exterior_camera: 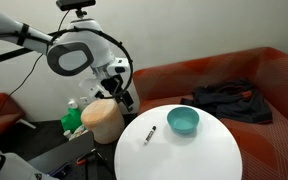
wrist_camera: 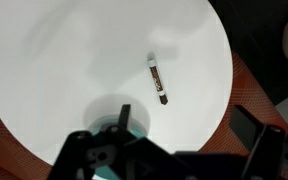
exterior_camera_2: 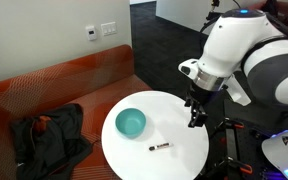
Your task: Put the marker inside the blue bowl
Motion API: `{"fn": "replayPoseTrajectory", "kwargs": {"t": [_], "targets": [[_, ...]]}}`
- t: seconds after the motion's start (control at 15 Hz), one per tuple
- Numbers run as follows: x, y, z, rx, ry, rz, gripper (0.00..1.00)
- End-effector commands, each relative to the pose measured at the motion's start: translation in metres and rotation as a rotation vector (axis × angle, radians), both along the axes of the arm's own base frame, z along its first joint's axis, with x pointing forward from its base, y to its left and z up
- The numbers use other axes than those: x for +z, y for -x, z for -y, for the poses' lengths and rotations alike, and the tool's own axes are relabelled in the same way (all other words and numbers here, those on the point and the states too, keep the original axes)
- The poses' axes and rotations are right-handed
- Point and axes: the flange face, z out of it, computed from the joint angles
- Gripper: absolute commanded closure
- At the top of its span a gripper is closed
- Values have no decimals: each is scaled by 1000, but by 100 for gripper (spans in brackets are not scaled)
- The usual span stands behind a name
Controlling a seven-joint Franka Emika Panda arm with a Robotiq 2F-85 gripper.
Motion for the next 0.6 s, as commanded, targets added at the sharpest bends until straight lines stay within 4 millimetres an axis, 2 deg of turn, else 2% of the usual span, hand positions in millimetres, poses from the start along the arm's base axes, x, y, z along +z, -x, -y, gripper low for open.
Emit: {"fn": "replayPoseTrajectory", "kwargs": {"t": [0.0, 0.53], "targets": [[-31, -4, -8, 45, 68, -9, 0], [-102, -6, -14, 116, 94, -52, 0]]}}
